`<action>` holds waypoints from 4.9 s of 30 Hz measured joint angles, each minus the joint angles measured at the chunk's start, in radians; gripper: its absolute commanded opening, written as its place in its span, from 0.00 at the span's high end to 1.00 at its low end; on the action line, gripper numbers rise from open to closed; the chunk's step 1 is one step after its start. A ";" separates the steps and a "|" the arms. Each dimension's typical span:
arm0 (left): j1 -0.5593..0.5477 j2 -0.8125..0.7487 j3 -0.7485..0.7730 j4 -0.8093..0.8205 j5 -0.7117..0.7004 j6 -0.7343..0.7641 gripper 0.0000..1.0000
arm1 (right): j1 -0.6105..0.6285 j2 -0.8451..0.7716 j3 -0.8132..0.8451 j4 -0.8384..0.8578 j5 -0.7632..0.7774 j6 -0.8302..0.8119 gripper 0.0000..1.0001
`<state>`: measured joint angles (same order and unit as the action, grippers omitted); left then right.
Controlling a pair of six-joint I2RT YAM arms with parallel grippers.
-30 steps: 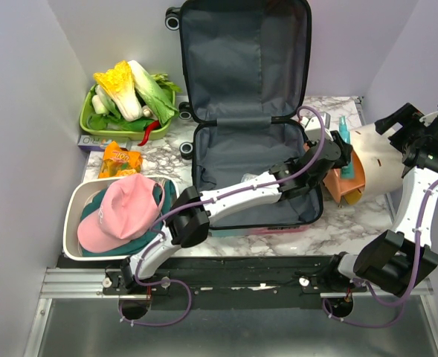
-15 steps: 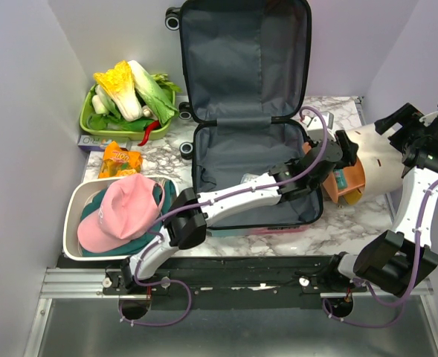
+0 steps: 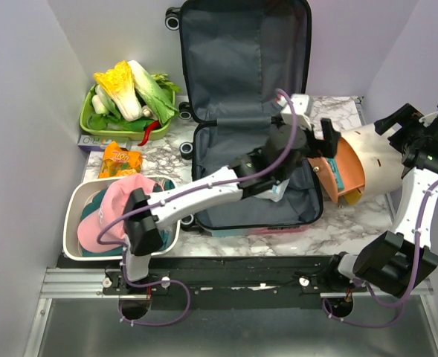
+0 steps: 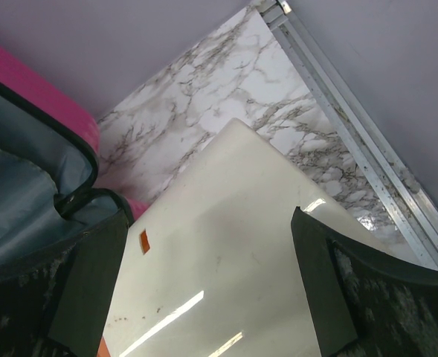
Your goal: Open, take out, and arrange the luggage
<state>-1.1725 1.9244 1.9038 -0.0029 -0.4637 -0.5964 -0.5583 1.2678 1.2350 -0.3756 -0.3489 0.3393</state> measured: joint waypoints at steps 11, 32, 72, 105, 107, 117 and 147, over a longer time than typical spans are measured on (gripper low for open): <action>0.149 -0.234 -0.408 0.008 0.216 0.091 0.01 | 0.000 -0.004 0.000 -0.009 0.006 -0.004 0.00; 0.151 0.339 0.187 -0.076 0.522 0.009 0.02 | 0.000 0.013 0.002 0.013 -0.012 -0.006 0.00; 0.136 0.468 0.241 -0.039 0.701 0.126 0.34 | 0.001 0.054 0.023 0.043 -0.012 -0.018 0.00; 0.163 0.591 0.335 -0.010 0.805 0.050 0.54 | 0.001 0.054 0.023 0.044 -0.011 -0.019 0.00; 0.163 0.593 0.348 -0.019 0.801 0.050 0.54 | 0.001 0.054 0.023 0.044 -0.010 -0.019 0.00; 0.164 0.636 0.441 -0.047 0.786 0.038 0.99 | 0.001 0.054 0.024 0.044 0.016 -0.031 0.00; 0.067 0.506 0.159 0.118 0.577 -0.106 1.00 | 0.114 -0.217 -0.192 0.034 0.121 0.012 0.00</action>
<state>-1.1057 2.4302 2.0624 0.1154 0.1135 -0.7029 -0.4442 1.0508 1.0428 -0.3420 -0.2283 0.3511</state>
